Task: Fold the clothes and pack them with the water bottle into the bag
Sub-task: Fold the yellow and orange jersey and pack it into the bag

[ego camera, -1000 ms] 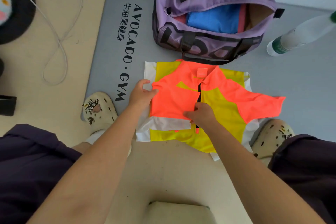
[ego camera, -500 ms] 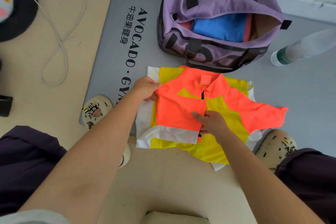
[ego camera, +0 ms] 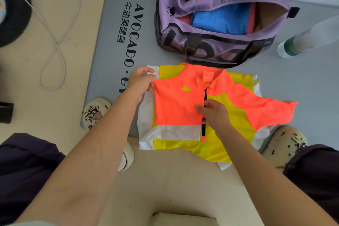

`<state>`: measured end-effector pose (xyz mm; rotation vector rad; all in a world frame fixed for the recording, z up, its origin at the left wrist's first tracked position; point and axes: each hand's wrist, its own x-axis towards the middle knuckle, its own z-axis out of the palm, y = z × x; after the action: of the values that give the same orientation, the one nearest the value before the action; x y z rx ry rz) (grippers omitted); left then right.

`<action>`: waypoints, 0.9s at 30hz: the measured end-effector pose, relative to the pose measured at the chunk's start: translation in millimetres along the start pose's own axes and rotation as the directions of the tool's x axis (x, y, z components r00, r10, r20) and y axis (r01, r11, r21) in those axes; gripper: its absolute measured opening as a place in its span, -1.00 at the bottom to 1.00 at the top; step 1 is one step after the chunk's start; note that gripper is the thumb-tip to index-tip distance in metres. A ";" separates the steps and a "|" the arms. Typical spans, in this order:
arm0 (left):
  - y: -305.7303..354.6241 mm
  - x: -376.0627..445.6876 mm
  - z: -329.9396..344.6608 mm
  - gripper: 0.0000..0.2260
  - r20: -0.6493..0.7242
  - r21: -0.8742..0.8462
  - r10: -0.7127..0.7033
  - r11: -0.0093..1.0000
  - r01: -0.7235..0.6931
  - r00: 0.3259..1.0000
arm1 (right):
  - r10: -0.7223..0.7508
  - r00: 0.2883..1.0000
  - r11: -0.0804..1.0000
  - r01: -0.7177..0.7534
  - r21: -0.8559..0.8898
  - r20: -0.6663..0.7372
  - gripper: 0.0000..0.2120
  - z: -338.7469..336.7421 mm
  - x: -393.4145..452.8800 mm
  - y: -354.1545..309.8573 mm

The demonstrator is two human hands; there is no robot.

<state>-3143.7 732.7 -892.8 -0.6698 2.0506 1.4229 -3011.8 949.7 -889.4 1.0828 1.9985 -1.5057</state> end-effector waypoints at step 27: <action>-52.5 -109.6 165.7 -0.39 0.513 0.756 0.348 0.249 -0.605 0.785 | -0.261 0.898 0.886 0.077 -0.458 -0.354 -0.61 -179.6 54.4 19.5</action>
<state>-3003.2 882.5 -900.9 0.6666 2.4691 0.3273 -3007.5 1138.1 -880.9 1.1068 2.6175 -0.8692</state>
